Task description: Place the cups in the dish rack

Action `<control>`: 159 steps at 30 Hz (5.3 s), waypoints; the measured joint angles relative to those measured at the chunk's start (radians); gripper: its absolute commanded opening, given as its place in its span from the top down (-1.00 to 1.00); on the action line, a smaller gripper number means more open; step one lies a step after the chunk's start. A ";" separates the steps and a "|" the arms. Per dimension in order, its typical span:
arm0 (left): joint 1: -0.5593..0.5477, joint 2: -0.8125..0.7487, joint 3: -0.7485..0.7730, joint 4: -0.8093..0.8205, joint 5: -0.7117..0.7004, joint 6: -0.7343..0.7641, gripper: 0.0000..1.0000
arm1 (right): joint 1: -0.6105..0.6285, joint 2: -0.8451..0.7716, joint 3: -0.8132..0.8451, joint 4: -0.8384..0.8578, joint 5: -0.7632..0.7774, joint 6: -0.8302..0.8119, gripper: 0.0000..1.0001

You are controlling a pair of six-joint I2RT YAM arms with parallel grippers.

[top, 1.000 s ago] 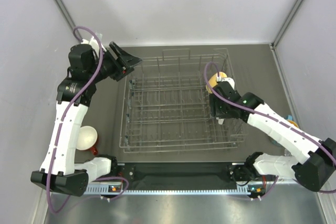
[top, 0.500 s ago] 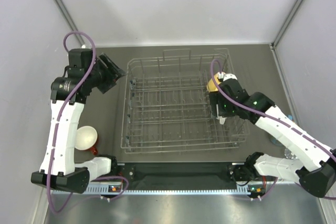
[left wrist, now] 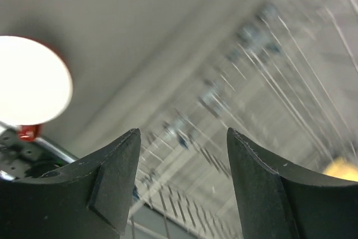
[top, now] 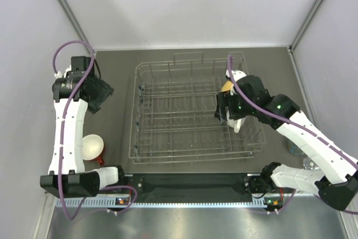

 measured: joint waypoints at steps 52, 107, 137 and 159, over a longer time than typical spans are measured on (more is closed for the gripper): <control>0.245 0.106 -0.599 0.285 -0.231 0.044 -0.19 | 0.000 0.139 0.254 -0.092 -0.108 -0.092 -0.53; 0.242 -0.157 -0.006 0.657 0.480 -0.278 1.00 | 0.000 0.143 0.259 -0.033 -0.251 -0.055 -0.57; -0.390 -0.006 -0.271 1.859 0.699 -0.716 1.00 | -0.082 0.142 0.174 0.640 -0.684 0.298 -0.82; -0.443 -0.005 -0.332 1.931 0.709 -0.806 1.00 | -0.178 0.315 0.244 0.977 -0.914 0.468 -0.15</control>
